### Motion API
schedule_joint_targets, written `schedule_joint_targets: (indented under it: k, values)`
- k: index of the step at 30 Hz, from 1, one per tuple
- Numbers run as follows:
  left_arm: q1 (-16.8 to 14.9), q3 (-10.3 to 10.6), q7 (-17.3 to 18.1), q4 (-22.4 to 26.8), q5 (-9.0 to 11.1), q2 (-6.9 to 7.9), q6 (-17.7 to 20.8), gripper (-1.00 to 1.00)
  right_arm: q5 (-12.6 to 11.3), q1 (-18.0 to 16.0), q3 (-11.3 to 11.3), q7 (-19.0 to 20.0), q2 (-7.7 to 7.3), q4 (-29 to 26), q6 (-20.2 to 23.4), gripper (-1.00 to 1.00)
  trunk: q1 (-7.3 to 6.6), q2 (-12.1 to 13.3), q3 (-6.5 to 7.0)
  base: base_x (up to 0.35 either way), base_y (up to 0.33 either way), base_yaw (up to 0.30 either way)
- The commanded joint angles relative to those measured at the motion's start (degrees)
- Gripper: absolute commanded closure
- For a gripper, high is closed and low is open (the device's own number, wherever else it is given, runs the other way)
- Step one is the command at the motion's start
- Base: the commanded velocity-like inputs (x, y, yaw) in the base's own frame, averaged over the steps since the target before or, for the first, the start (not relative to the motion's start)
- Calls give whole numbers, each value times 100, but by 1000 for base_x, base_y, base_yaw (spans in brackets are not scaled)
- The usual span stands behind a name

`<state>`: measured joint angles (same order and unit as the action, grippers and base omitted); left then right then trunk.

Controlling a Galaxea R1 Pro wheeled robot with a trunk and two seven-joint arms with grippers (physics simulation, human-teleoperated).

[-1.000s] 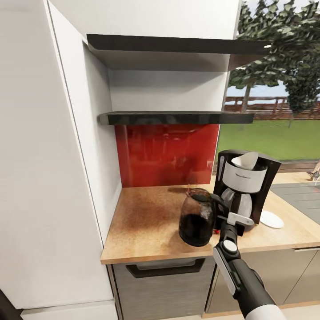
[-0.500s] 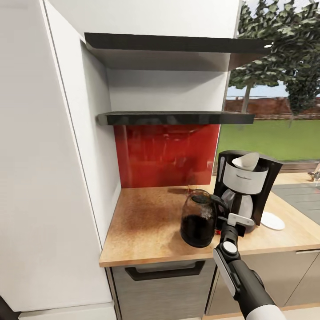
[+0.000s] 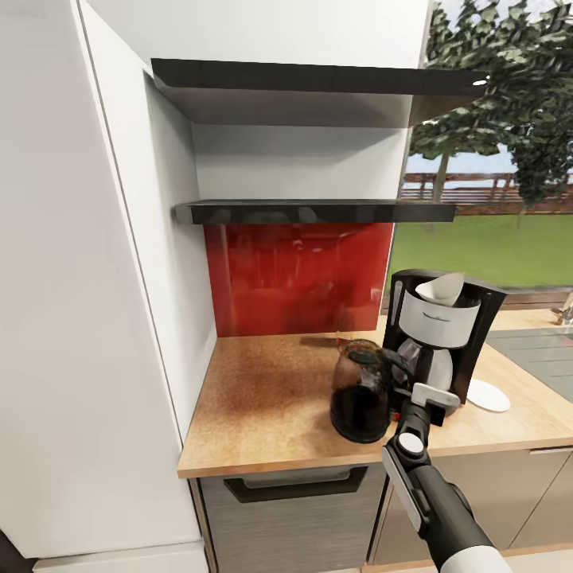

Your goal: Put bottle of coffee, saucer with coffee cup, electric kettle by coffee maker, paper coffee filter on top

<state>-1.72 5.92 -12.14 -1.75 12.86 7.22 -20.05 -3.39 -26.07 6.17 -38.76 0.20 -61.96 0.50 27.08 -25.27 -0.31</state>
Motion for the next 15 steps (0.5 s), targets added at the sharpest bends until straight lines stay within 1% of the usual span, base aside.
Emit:
schedule_joint_targets:
  k: [1, 4, 8, 15]
  values:
    - [-7, 49, -8, -19, 41, -1, -29, -100, -1, -4, 15, -38, -3, 16, 3, 100, 2, -6, -3, 0, 0, 0]
    - [-9, 48, -8, -19, 42, -1, -22, -100, 3, -4, 15, -42, -3, 83, -2, 100, 2, -6, -3, 42, 0, 0]
    - [-10, 47, -8, -19, 46, -1, -25, -100, 5, -4, 16, -43, -3, 113, -4, 100, 2, -6, -3, 112, 0, 0]
    - [-12, 49, -8, -19, 41, -1, -30, -100, 5, -4, 24, -44, -3, 123, -1, 100, 2, -6, -3, 15, 0, 0]
